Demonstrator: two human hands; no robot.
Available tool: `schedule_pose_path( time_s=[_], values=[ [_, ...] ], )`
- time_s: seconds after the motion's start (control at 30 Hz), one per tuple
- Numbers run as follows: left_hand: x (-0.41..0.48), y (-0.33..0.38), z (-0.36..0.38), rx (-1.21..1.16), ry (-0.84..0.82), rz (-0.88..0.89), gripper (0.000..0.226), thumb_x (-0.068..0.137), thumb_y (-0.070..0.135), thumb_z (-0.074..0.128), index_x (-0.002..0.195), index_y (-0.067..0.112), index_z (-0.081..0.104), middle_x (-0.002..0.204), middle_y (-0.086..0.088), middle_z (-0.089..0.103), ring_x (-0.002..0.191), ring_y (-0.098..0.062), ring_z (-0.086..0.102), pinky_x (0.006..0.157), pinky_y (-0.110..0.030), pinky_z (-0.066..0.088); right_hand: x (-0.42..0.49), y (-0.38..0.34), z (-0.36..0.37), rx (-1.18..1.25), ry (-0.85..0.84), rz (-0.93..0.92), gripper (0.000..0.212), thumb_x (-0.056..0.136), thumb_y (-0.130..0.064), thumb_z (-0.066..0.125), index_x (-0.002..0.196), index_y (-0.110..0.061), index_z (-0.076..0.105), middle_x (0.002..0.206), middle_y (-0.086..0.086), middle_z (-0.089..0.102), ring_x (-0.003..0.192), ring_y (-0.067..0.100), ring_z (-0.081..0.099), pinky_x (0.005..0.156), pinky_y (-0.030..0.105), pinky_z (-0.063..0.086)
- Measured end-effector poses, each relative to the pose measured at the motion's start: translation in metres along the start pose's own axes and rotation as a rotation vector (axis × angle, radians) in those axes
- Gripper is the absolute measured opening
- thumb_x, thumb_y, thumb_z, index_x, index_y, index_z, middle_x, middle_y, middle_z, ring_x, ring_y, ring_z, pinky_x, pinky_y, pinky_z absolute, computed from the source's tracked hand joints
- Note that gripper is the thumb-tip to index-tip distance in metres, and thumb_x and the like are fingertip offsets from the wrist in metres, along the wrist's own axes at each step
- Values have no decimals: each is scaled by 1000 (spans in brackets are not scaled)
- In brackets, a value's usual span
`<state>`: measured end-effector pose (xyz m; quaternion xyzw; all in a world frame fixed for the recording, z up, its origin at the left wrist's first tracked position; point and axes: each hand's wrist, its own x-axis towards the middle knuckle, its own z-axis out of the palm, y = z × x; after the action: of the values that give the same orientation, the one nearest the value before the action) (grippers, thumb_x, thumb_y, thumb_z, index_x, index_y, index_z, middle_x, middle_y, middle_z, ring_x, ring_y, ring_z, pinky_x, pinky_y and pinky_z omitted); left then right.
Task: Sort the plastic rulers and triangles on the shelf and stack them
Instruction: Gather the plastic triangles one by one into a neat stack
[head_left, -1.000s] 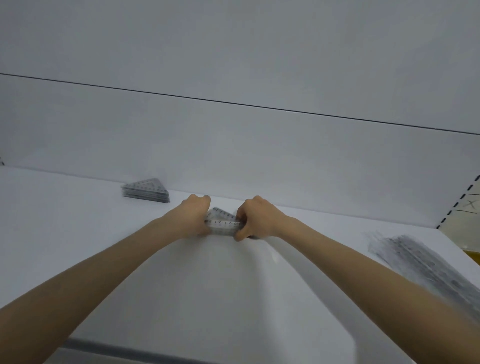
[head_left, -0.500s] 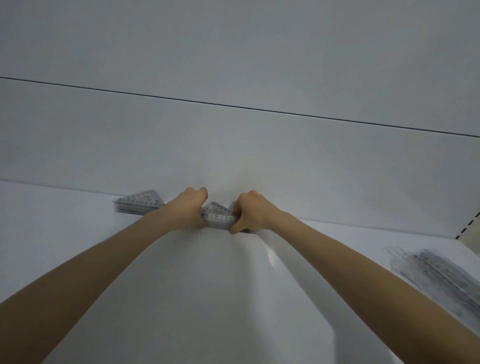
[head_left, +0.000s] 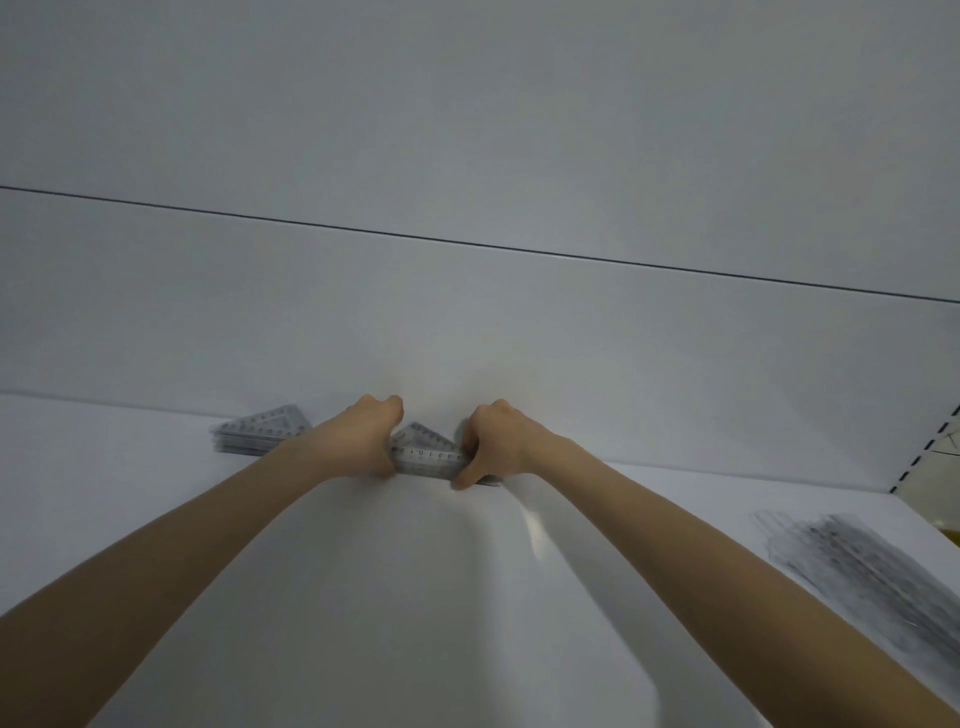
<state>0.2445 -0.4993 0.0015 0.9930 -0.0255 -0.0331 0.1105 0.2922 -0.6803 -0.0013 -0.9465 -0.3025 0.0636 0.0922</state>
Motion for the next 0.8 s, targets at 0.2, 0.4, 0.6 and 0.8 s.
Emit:
schedule_pose_path(
  time_s=[0.2, 0.4, 0.6, 0.8],
  values=[
    [1, -9, 0, 7, 24, 2, 54, 76, 16, 74, 119, 9, 44, 101, -6, 43, 87, -23, 54, 70, -31, 46, -7, 2, -3, -33, 0, 10, 38, 65, -31, 83, 49, -18, 51, 48, -1, 46, 57, 18, 46, 50, 26, 36],
    [4, -9, -1, 20, 25, 25, 55, 72, 14, 77, 117, 9, 45, 98, -6, 45, 88, -24, 54, 69, -31, 45, -8, 2, -4, -30, 3, 14, 33, 66, -30, 84, 58, -14, 57, 49, 0, 44, 56, 14, 42, 47, 26, 33],
    [4, -9, -2, 14, 10, 25, 66, 71, 14, 78, 126, 10, 42, 98, -5, 47, 91, -25, 57, 74, -34, 50, -11, 3, -7, -28, -16, 40, 32, 65, -28, 83, 51, -16, 57, 47, -2, 48, 58, 15, 48, 46, 23, 35],
    [5, -11, -4, 32, 3, 4, 70, 69, 12, 79, 129, 10, 43, 100, -6, 48, 93, -25, 58, 78, -35, 52, -19, 8, -11, -60, 8, 50, 32, 66, -20, 79, 45, -20, 55, 35, -12, 45, 48, 4, 45, 49, 21, 41]
  ],
)
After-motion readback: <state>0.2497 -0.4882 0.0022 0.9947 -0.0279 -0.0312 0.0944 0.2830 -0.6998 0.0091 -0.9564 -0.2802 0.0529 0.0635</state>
